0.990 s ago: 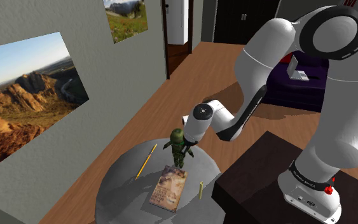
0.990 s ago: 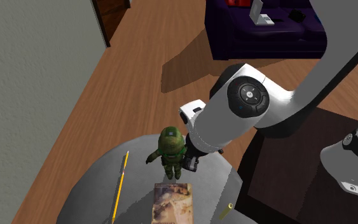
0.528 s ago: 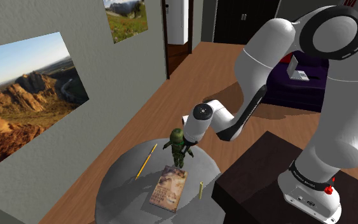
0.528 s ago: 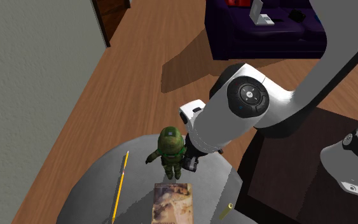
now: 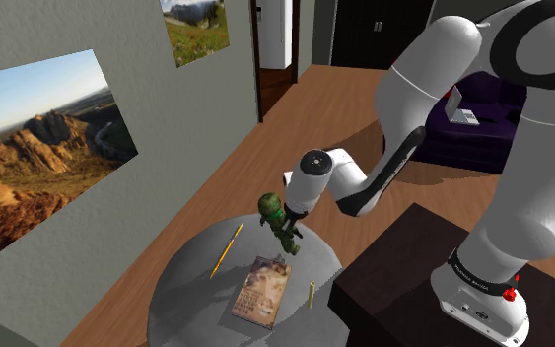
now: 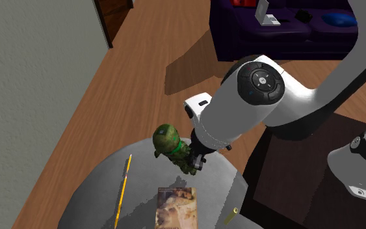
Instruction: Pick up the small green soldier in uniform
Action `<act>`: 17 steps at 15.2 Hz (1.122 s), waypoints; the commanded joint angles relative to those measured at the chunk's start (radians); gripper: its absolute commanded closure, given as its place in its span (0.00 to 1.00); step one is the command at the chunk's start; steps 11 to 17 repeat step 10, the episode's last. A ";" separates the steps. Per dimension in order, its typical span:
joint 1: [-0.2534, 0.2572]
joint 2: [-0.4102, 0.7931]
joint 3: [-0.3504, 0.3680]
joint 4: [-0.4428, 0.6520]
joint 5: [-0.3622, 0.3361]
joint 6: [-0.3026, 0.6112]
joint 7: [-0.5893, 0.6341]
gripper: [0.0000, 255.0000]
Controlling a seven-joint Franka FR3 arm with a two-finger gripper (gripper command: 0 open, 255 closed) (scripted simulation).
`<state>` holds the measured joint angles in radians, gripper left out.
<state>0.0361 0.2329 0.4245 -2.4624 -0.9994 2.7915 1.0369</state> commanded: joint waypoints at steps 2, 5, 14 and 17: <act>-0.025 -0.051 0.035 -0.017 0.096 -0.012 -0.082 1.00; -0.044 -0.098 0.065 -0.032 0.188 -0.025 -0.159 1.00; -0.057 -0.149 0.091 -0.043 0.289 -0.042 -0.241 1.00; -0.057 -0.149 0.091 -0.043 0.289 -0.042 -0.241 1.00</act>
